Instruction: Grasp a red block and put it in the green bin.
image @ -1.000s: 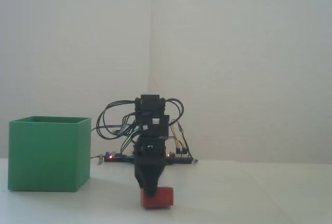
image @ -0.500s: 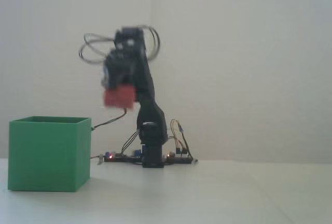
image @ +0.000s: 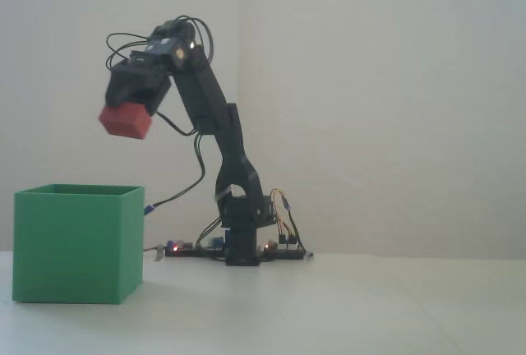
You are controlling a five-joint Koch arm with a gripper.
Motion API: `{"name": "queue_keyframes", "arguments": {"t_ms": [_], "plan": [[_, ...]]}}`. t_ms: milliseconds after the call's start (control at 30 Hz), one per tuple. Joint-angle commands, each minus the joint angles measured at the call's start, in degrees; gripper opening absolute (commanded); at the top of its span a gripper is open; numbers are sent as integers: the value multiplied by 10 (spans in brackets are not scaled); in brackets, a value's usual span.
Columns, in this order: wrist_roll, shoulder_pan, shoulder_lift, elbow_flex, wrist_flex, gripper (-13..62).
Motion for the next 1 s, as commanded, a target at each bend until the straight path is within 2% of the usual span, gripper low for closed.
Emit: {"name": "queue_keyframes", "arguments": {"t_ms": [0, 200, 700, 733, 800, 867, 967], "plan": [[-11, 33, 57, 7, 0, 38], [-25, 93, 104, 52, 0, 38], [-18, 96, 120, 142, -4, 60], [-15, 91, 120, 168, -26, 98], [-9, 89, 120, 206, -33, 89], [-4, 83, 121, 237, -48, 45], [2, 75, 126, 253, -85, 44]]}}
